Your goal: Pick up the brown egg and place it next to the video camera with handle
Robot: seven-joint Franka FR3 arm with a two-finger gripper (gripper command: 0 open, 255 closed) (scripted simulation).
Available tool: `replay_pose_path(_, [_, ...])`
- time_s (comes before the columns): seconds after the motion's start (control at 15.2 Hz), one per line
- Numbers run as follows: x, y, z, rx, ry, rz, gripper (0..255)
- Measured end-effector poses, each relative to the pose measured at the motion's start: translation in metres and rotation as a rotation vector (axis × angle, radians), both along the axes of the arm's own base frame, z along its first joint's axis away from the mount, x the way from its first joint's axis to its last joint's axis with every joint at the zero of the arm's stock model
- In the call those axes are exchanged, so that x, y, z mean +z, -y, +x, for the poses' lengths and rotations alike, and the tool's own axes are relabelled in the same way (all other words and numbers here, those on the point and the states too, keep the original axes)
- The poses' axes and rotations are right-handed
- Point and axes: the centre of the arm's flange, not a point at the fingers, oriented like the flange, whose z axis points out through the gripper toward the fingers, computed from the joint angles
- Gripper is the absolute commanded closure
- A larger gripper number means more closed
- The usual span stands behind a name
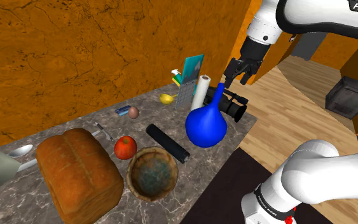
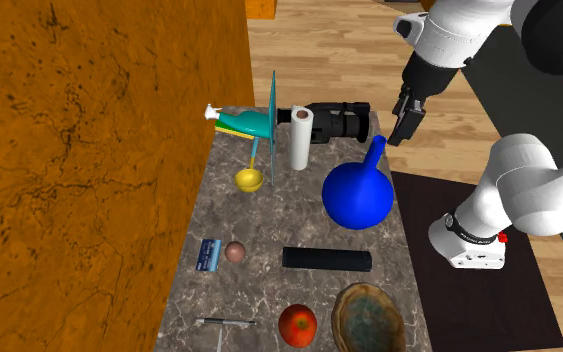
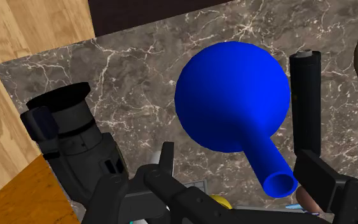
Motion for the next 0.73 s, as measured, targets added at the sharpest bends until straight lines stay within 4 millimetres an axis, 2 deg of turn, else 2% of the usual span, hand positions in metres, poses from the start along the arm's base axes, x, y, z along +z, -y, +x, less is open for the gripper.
replay_pose_path(0.13, [-0.003, -0.003, 0.002, -0.002, 0.006, 0.002, 0])
replay_pose_path(0.33, [-0.004, -0.019, 0.029, -0.01, 0.115, 0.018, 0])
replay_pose_path(0.4, [-0.012, -0.024, 0.041, -0.013, 0.136, 0.023, 0])
replay_pose_path(0.53, [-0.043, -0.034, 0.048, -0.021, 0.065, 0.024, 0])
replay_pose_path(0.73, [-0.07, -0.056, 0.065, -0.032, 0.057, 0.032, 0])
